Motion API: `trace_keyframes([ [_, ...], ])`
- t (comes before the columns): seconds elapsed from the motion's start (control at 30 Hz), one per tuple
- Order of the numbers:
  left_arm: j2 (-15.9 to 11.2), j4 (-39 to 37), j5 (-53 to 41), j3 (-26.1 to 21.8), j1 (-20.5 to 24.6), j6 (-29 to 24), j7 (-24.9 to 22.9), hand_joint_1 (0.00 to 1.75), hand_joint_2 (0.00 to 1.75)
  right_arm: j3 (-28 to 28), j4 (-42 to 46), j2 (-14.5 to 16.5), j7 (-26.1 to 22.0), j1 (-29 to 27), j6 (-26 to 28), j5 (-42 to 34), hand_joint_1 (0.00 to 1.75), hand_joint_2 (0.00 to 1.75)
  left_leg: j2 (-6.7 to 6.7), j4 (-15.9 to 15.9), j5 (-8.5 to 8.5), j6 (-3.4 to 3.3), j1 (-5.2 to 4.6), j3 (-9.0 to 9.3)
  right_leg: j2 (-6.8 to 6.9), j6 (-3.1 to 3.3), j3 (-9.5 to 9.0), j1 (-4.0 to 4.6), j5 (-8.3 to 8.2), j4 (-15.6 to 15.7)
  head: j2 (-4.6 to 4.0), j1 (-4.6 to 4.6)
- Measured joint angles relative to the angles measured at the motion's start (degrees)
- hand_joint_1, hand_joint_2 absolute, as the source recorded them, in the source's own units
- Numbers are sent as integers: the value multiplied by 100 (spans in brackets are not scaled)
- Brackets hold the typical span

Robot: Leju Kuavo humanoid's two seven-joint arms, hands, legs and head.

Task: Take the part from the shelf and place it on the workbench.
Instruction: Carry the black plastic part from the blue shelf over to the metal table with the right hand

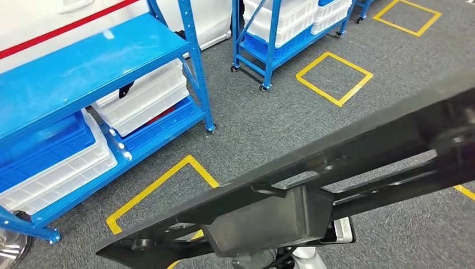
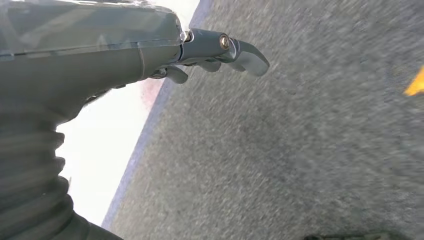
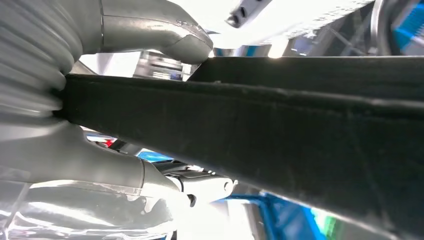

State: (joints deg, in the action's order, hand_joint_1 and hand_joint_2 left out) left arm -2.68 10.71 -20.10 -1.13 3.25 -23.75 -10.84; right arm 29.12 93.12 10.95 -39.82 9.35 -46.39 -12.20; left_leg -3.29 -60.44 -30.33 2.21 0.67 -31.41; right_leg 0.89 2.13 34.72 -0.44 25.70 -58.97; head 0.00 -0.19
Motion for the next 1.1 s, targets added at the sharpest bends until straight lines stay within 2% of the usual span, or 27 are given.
trace_keyframes([
  [0.03, 1, 0, 2, -3, -10, -27, 7, 0, 175, 1, -28, 14, -9, 17, -15, -35, 175, 175, 154, -335, -199, 14, 10, -145, -49, 22, 10, 0, -13, 6, 0, -1],
  [0.07, 1, 0, 3, -6, -21, -44, 15, 0, 175, -1, -54, 24, -17, 29, -28, -61, 175, 175, 245, -747, -405, 19, 11, -331, -106, 40, 23, 8, -22, 5, 0, -3],
  [0.1, 0, 0, -1, -8, -35, -46, 27, 0, 175, -4, -77, 28, -21, 32, -38, -81, 175, 175, 275, -1122, -549, 21, 10, -504, -170, 51, 33, 19, -29, 3, 0, -3],
  [0.13, 1, 0, -10, -9, -48, -31, 51, 0, 175, -9, -99, 28, -22, 31, -50, -97, 175, 175, 285, -1347, -590, 16, 10, -612, -241, 58, 39, 30, -35, 1, 0, -2],
  [0.17, 2, 0, -29, -9, -59, 5, 90, 0, 175, -19, -114, 26, -23, 27, -67, -109, 175, 175, 290, -1348, -512, 4, 10, -619, -314, 60, 41, 37, -39, -4, 0, -2],
  [0.2, 2, 0, -62, -7, -68, 56, 146, 0, 175, -41, -119, 23, -24, 20, -91, -117, 175, 175, 306, -1118, -335, -14, 10, -518, -388, 60, 38, 40, -42, -9, 0, -2],
  [0.23, 2, 0, -104, -3, -70, 112, 212, 0, 175, -80, -108, 20, -25, 2, -125, -115, 175, 175, 373, -714, -102, -37, 10, -334, -457, 56, 34, 40, -43, -16, 0, -2],
  [0.27, -4, 0, -154, 3, -68, 166, 272, 0, 175, -137, -83, 16, -27, -28, -157, -101, 175, 175, 508, -305, 69, -65, 10, -146, -513, 42, 37, 44, -46, -25, 0, -1],
  [0.3, -9, 0, -211, 12, -63, 219, 321, 0, 175, -208, -47, 11, -29, -70, -181, -75, 175, 175, 627, 24, 182, -89, 8, 3, -568, 19, 50, 41, -54, -34, 0, -1],
  [0.33, -20, 0, -267, 26, -48, 274, 342, 0, 175, -287, 1, 5, -30, -126, -194, -39, 175, 175, 724, 219, 229, -112, 1, 88, -615, -12, 71, 32, -67, -38, 0, 1],
  [0.37, -32, 0, -315, 44, -21, 332, 338, 0, 175, -362, 50, -4, -31, -190, -195, -6, 175, 175, 759, 279, 216, -132, -9, 110, -664, -53, 92, 21, -87, -35, 0, 1],
  [0.43, -55, 0, -366, 80, 43, 433, 292, 0, 175, -485, 138, -27, -31, -300, -188, 34, 175, 175, 645, 331, 259, -185, -5, 121, -744, -128, 116, 7, -118, -24, 0, 2],
  [0.47, -62, 0, -368, 91, 66, 464, 274, 0, 175, -527, 165, -39, -31, -331, -185, 38, 175, 175, 575, 367, 285, -219, 8, 133, -689, -157, 142, 19, -77, -75, 0, 7],
  [0.5, -72, 0, -363, 97, 75, 481, 263, 0, 175, -559, 182, -48, -31, -344, -177, 38, 175, 175, 496, 403, 311, -253, 21, 145, -574, -179, 214, 33, 31, -228, 0, 16],
  [0.57, -91, 0, -355, 101, 76, 498, 264, 0, 175, -607, 195, -61, -31, -360, -159, 38, 175, 175, 339, 432, 329, -292, 14, 152, -271, -212, 514, 34, 407, -877, 0, 34],
  [0.6, -103, 0, -351, 101, 74, 502, 266, 0, 175, -627, 196, -67, -31, -374, -152, 38, 175, 175, 260, 429, 329, -299, 4, 147, -189, -230, 696, 17, 580, -1265, 0, 37],
  [0.63, -109, 0, -349, 102, 72, 506, 267, 0, 175, -645, 196, -75, -31, -392, -148, 39, 175, 175, 185, 427, 326, -299, -3, 144, -151, -247, 825, -2, 673, -1548, 0, 37],
  [0.67, -113, 0, -343, 102, 75, 510, 268, 0, 175, -660, 196, -83, -31, -406, -147, 39, 175, 175, 117, 423, 321, -297, -5, 143, -132, -261, 855, -19, 654, -1625, 0, 37],
  [0.7, -116, 0, -333, 103, 80, 516, 267, 0, 175, -672, 196, -89, -31, -415, -147, 38, 175, 175, 51, 417, 313, -291, -5, 146, -109, -271, 768, -33, 534, -1482, 0, 37],
  [0.73, -116, 0, -319, 103, 86, 527, 267, 0, 175, -680, 196, -93, -31, -418, -148, 36, 175, 175, -5, 406, 298, -279, -4, 153, -62, -273, 568, -41, 344, -1126, 0, 37],
  [0.8, -118, 0, -263, 101, 90, 578, 266, 0, 175, -683, 196, -96, -31, -414, -155, 27, 175, 175, -96, 375, 255, -233, -22, 168, 171, -240, 141, -19, 83, -340, 0, 36],
  [0.83, -120, 0, -234, 95, 86, 620, 266, 0, 175, -684, 196, -96, -31, -409, -159, 23, 175, 175, -131, 361, 236, -204, -35, 172, 251, -211, 26, 2, 39, -115, 0, 35],
  [0.87, -122, 0, -209, 86, 82, 668, 265, 0, 175, -685, 196, -96, -31, -403, -164, 20, 175, 175, -171, 352, 224, -175, -51, 176, 294, -180, -5, 25, 49, -33, 0, 33],
  [0.93, -122, 0, -188, 64, 76, 762, 260, 0, 175, -686, 195, -96, -31, -390, -170, 16, 175, 175, -251, 350, 202, -118, -55, 181, 186, -117, 12, 39, 31, -21, 0, 32],
  [0.97, -121, 0, -190, 57, 76, 797, 258, 0, 175, -686, 194, -96, -31, -383, -170, 16, 175, 175, -237, 326, 166, -88, -42, 181, 137, -86, 11, 33, 18, -2, 0, 32],
  [1.03, -119, 0, -199, 51, 69, 862, 257, 0, 175, -683, 193, -96, -31, -360, -160, 16, 175, 175, -22, -9, -77, -42, -14, 43, 36, -22, 6, 14, -11, 35, 0, 30],
  [1.1, -121, 0, -208, 46, 45, 937, 257, 0, 175, -678, 193, -96, -31, -350, -132, 25, 175, 175, 221, -782, -463, -23, -3, -310, -74, 14, 16, 20, -19, 37, 0, 27],
])
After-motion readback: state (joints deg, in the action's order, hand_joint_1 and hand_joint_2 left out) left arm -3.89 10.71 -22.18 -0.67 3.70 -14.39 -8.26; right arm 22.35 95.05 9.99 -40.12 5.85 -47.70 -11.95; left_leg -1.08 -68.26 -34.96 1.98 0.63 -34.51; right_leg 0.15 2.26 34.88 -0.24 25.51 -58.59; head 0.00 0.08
